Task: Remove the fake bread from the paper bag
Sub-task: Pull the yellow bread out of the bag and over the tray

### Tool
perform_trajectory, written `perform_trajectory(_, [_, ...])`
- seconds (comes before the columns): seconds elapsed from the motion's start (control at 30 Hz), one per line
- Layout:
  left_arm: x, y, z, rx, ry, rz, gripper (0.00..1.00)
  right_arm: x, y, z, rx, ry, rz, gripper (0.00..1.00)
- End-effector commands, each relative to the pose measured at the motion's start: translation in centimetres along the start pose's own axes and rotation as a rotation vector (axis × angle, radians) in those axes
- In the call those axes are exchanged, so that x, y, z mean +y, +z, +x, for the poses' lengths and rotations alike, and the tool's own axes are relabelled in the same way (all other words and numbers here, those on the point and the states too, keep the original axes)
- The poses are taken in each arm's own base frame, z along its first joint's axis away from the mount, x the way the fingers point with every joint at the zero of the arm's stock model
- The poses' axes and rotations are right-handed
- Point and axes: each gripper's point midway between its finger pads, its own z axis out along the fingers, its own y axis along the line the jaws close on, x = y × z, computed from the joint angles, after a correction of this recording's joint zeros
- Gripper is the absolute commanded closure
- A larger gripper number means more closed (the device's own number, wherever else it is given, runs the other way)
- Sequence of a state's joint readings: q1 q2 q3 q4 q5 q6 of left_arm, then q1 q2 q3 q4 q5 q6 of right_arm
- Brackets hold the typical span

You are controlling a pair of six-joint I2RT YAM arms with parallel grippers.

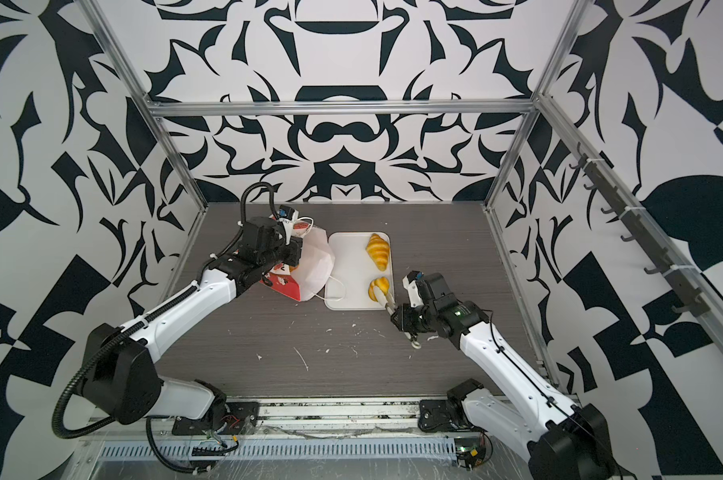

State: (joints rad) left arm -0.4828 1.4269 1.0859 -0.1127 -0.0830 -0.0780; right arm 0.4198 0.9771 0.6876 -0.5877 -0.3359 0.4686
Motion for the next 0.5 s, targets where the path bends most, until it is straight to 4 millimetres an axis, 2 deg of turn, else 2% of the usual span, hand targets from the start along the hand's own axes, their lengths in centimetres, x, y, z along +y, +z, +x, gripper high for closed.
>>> perform_trajectory(0.0, [0.0, -0.3, -0.4, -0.026, -0.013, 0.01, 1.0, 2.1, -0.4, -1.6, -0.051, -0.016, -0.109, 0.67])
perform_trajectory(0.13, [-0.2, 0.0, -0.3, -0.024, -0.018, 0.019, 1.0, 2.2, -0.5, -1.8, -0.052, 0.006, -0.137, 0.67])
perform_trajectory(0.47, [-0.3, 0.4, -0.1, -0.021, -0.022, 0.03, 1.0, 0.0, 1.0, -1.4, -0.018, 0.051, -0.084, 0.66])
